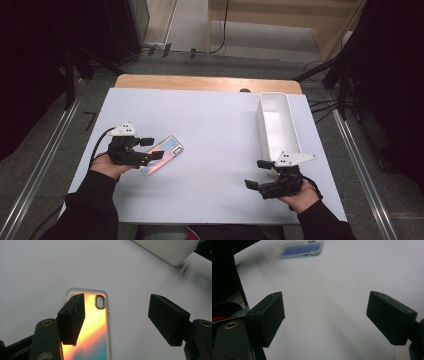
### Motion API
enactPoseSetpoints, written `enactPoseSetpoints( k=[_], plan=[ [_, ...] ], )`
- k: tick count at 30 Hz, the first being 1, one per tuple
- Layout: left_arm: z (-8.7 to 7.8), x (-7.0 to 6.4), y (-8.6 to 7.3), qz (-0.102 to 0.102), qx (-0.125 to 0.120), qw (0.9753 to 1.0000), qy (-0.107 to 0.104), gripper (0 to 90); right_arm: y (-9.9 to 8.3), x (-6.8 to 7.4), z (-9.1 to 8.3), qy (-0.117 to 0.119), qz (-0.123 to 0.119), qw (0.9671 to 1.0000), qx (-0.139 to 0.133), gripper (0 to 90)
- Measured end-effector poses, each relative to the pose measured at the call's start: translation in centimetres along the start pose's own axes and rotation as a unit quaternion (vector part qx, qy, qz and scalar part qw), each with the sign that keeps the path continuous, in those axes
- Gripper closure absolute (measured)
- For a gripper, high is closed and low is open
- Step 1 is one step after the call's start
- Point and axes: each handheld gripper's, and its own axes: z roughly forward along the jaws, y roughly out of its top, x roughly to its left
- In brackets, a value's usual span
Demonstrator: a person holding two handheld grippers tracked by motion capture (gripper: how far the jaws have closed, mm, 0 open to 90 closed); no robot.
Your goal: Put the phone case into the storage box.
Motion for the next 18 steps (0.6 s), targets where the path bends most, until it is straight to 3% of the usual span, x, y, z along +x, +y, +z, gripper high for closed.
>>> enactPoseSetpoints(
  k=[2, 12, 18],
  plan=[
    [0.1, 0.2, 0.2, 0.001, -0.011, 0.9999, 0.002, 29.3, 0.0, 0.0, 0.0, 0.000, 0.001, 1.0000, 0.000, 13.6],
    [1.1, 1.3, 1.3, 0.001, -0.009, 0.9999, 0.008, 29.3, 0.0, -0.1, -0.1, 0.000, 0.004, 1.0000, -0.001, 13.6],
    [1.8, 1.8, 2.1, 0.010, -0.008, 0.9998, 0.013, 29.3, 0.0, -0.1, 0.0, -0.001, 0.002, 1.0000, 0.000, 13.6]
  ],
)
